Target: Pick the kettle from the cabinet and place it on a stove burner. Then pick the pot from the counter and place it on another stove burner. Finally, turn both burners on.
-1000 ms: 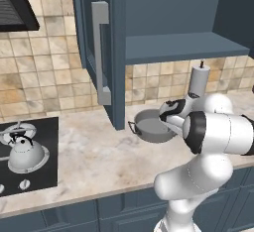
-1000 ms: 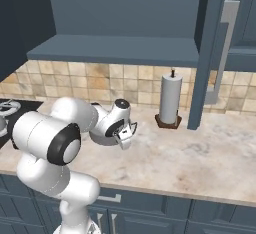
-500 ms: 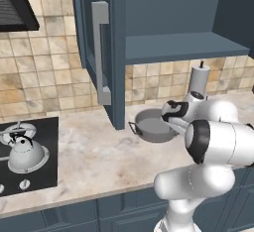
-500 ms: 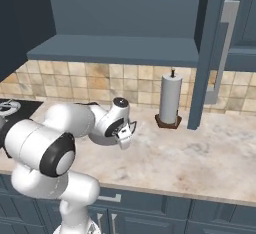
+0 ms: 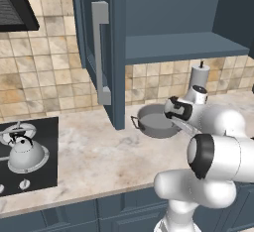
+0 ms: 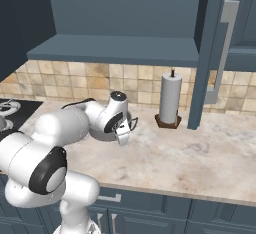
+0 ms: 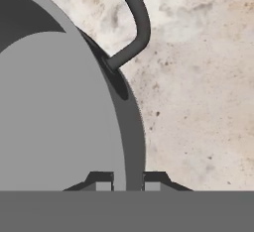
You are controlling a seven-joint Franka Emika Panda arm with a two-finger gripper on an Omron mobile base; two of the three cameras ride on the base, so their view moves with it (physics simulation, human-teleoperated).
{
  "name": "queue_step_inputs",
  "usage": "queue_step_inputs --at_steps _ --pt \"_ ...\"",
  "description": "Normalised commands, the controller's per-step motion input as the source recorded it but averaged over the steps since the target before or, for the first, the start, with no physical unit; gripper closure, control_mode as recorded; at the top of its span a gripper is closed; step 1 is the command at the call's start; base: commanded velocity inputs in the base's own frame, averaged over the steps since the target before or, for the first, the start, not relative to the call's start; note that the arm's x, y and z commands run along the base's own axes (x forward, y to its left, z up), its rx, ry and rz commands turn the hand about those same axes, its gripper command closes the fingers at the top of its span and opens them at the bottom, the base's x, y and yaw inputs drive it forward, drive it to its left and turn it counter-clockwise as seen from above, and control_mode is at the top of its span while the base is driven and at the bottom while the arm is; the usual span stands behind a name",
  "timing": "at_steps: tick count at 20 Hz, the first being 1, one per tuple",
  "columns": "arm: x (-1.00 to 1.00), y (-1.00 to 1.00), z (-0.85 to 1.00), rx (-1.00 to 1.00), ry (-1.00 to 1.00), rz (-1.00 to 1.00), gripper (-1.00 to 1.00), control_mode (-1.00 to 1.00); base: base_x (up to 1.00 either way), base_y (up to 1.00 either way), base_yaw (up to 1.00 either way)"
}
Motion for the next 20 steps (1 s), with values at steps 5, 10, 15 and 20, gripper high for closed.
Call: queue_step_inputs --at_steps 5,10,15,20 --pt "-0.22 -0.11 0.31 0.00 0.00 -0.07 1.00 -1.00 0.00 0.00 0.00" --pt "-0.23 -0.13 0.30 0.00 0.00 -0.08 1.00 -1.00 0.00 0.00 0.00" --pt "-0.23 -0.10 0.28 0.00 0.00 -0.07 1.00 -1.00 0.00 0.00 0.00" --pt "-0.30 -0.11 0.29 0.00 0.00 -0.07 1.00 -1.00 0.00 0.00 0.00"
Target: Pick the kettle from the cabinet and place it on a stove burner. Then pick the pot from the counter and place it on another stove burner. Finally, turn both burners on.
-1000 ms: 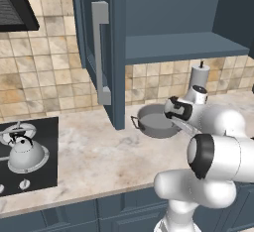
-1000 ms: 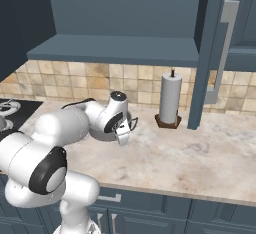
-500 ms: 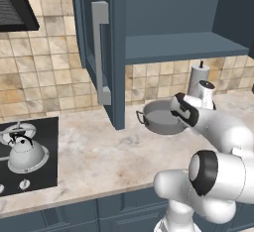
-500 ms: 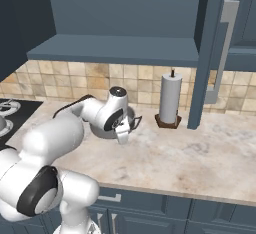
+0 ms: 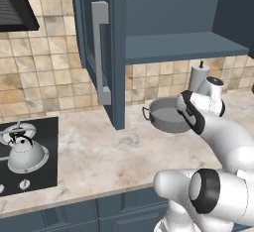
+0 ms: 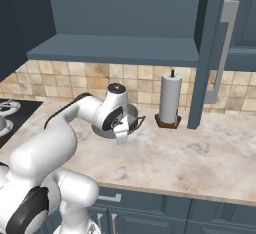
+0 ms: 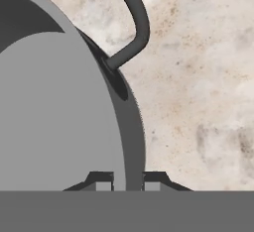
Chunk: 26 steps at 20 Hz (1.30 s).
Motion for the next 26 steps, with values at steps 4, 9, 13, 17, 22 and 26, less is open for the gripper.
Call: queue_step_inputs --at_steps 4,9,13,17,22,26 --pt "-0.33 -0.07 0.28 0.00 0.00 -0.06 1.00 -1.00 0.00 0.00 0.00" --pt "-0.36 -0.06 0.27 0.00 0.00 -0.06 1.00 -1.00 0.00 0.00 0.00" --pt "-0.35 -0.05 0.25 0.00 0.00 -0.05 1.00 -1.00 0.00 0.00 0.00" --pt "-0.34 -0.03 0.26 0.00 0.00 -0.04 1.00 -1.00 0.00 0.00 0.00" --pt "-0.37 -0.01 0.31 0.00 0.00 -0.04 1.00 -1.00 0.00 0.00 0.00" --pt "-0.41 -0.01 0.33 0.00 0.00 -0.03 1.00 -1.00 0.00 0.00 0.00"
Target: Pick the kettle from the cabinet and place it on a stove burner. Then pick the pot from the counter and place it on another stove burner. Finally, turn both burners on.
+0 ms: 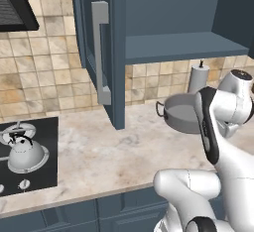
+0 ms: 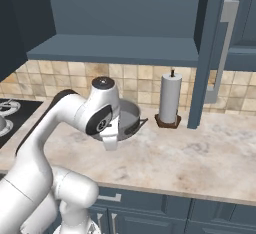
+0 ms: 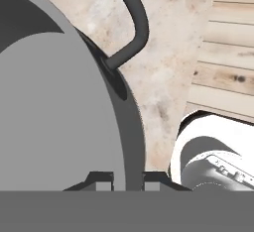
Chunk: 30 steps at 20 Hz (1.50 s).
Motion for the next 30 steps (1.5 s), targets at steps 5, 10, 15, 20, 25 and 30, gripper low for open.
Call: queue_step_inputs --at_steps 5,10,15,20,25,30 --pt "-0.41 -0.01 0.33 0.00 0.00 -0.03 1.00 -1.00 0.00 0.00 0.00" --pt "-0.42 -0.01 0.33 0.00 0.00 -0.03 1.00 -1.00 0.00 0.00 0.00" --pt "-0.42 -0.03 0.34 0.00 0.00 -0.03 1.00 -1.00 0.00 0.00 0.00" --pt "-0.35 -0.02 0.37 0.00 -0.01 -0.03 1.00 -1.00 0.00 0.00 0.00" --pt "-0.39 -0.01 0.35 0.00 0.00 -0.02 1.00 -1.00 0.00 0.00 0.00" --pt "-0.40 0.00 0.21 0.00 -0.02 -0.02 1.00 -1.00 0.00 0.00 0.00"
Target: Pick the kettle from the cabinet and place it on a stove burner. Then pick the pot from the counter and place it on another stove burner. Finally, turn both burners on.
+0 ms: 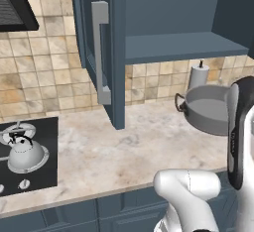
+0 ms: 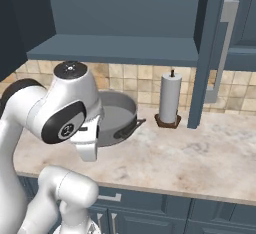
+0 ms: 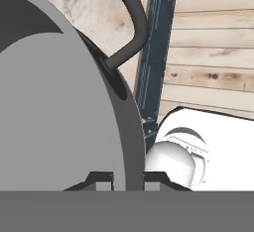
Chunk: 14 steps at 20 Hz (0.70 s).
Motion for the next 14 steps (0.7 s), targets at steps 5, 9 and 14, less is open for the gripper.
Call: queue_step_inputs --at_steps 5,9,14 --pt "-0.19 0.00 -0.05 0.00 -0.12 0.00 1.00 -1.00 0.00 0.00 0.00" --pt "-0.03 0.00 -0.20 0.00 -0.25 0.00 1.00 -1.00 0.00 0.00 0.00" --pt "0.00 0.00 -0.04 0.00 -0.11 0.00 1.00 -1.00 0.00 0.00 0.00"
